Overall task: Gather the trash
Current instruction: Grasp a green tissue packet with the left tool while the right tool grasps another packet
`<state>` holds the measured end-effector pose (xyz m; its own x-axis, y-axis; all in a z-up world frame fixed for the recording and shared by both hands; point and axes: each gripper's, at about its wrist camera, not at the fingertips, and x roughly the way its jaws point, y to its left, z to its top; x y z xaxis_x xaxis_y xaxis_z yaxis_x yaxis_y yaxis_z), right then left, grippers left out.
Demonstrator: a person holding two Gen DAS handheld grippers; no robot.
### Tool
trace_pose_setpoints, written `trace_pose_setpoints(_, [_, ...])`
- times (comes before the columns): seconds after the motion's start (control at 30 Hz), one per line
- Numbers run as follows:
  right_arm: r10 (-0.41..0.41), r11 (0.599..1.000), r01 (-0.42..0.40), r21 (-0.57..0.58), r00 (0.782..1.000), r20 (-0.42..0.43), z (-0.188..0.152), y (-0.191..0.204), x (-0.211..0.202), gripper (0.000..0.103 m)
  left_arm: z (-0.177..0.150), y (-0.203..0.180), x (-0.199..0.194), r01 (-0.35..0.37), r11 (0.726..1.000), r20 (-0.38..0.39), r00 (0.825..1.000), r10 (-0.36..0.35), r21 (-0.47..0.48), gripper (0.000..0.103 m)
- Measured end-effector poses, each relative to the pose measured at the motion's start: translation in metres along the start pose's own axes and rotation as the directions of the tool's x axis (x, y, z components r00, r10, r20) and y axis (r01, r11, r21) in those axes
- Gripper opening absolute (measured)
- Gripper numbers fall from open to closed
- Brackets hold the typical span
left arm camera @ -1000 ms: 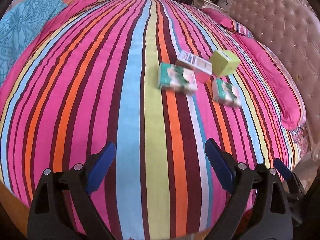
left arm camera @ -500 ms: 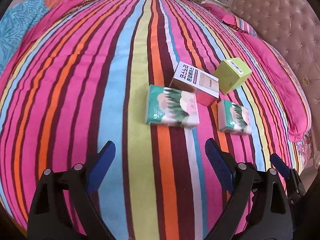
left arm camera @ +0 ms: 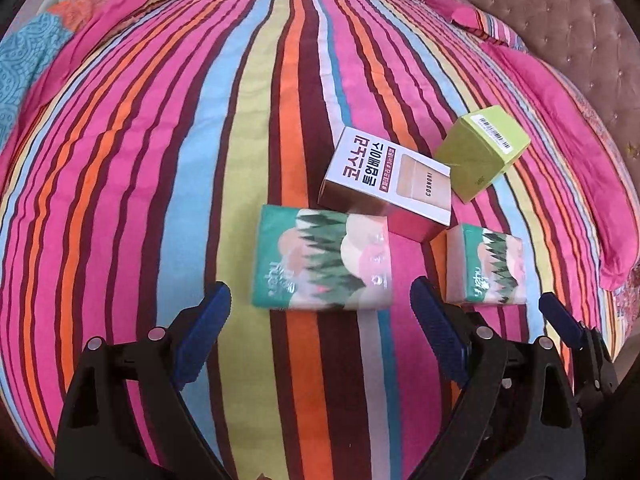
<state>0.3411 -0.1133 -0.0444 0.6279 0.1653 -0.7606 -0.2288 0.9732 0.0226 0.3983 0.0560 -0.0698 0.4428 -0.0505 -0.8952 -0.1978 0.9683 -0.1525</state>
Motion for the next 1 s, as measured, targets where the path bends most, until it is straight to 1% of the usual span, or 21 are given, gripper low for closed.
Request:
trace_pose_setpoints(0.2, [0.002,1.000,-0.002,-0.006,1.000,-0.005,0.006,0.002,0.013,0.095,0.010,0.000,0.016,-0.031,1.000,-0.021,0.999,0.031,-0.005,0.089])
trace_pose_setpoints(0.3, [-0.015,1.000,0.015,-0.026,1.000,0.000,0.011,0.004,0.018,0.095,0.012,0.003,0.022,-0.051,0.999,-0.027,0.998,0.051,-0.012,0.089])
trace_pose_setpoints(0.37, [-0.037,0.998,0.037,-0.042,0.999,0.001,0.013,0.006,0.022,0.095,0.013,0.004,0.024,-0.045,0.999,-0.029,0.999,0.045,-0.013,0.089])
trace_pose_setpoints(0.57, [-0.073,0.996,0.073,-0.043,0.997,-0.008,0.017,0.002,0.033,0.095,0.017,0.002,0.027,-0.063,0.998,-0.022,0.998,0.064,0.008,0.089])
trace_pose_setpoints(0.67, [-0.056,0.998,0.055,-0.041,0.998,-0.035,0.017,-0.001,0.039,0.095,0.015,0.001,0.028,-0.079,0.997,-0.004,0.997,0.079,0.011,0.089])
trace_pose_setpoints(0.7, [-0.055,0.997,0.053,-0.051,0.998,-0.038,0.017,0.000,0.041,0.095,0.013,0.002,0.028,-0.081,0.997,0.006,0.997,0.081,0.009,0.088])
trace_pose_setpoints(0.73, [-0.058,0.996,0.055,-0.064,0.998,-0.039,0.017,0.001,0.041,0.094,0.011,0.001,0.028,-0.081,0.997,0.016,0.997,0.081,0.015,0.084])
trace_pose_setpoints(0.77, [-0.064,0.994,0.060,-0.087,0.997,-0.038,0.017,0.003,0.040,0.090,0.010,0.001,0.027,-0.087,0.996,0.028,0.996,0.086,0.022,0.080])
trace_pose_setpoints(0.8, [-0.063,0.993,0.059,-0.105,0.998,-0.032,0.016,0.005,0.038,0.086,0.008,0.002,0.025,-0.103,0.994,0.044,0.994,0.102,0.027,0.070])
trace_pose_setpoints(0.83, [-0.045,0.991,0.041,-0.124,0.999,-0.024,0.015,0.008,0.035,0.073,0.007,0.004,0.023,-0.111,0.993,0.053,0.993,0.109,0.030,0.070])
trace_pose_setpoints(0.87, [-0.035,0.990,0.032,-0.139,0.999,-0.019,0.014,0.010,0.032,0.070,0.005,0.005,0.023,-0.099,0.995,0.053,0.994,0.097,0.033,0.069])
trace_pose_setpoints(0.93, [-0.037,0.988,0.034,-0.149,0.999,-0.022,0.010,0.012,0.027,0.069,0.003,0.005,0.021,-0.101,0.993,0.053,0.994,0.098,0.068,0.069])
trace_pose_setpoints(1.0, [-0.019,0.991,0.014,-0.132,0.999,-0.032,0.007,0.007,0.022,0.069,-0.003,0.006,0.016,-0.106,0.991,0.056,0.993,0.101,0.078,0.069])
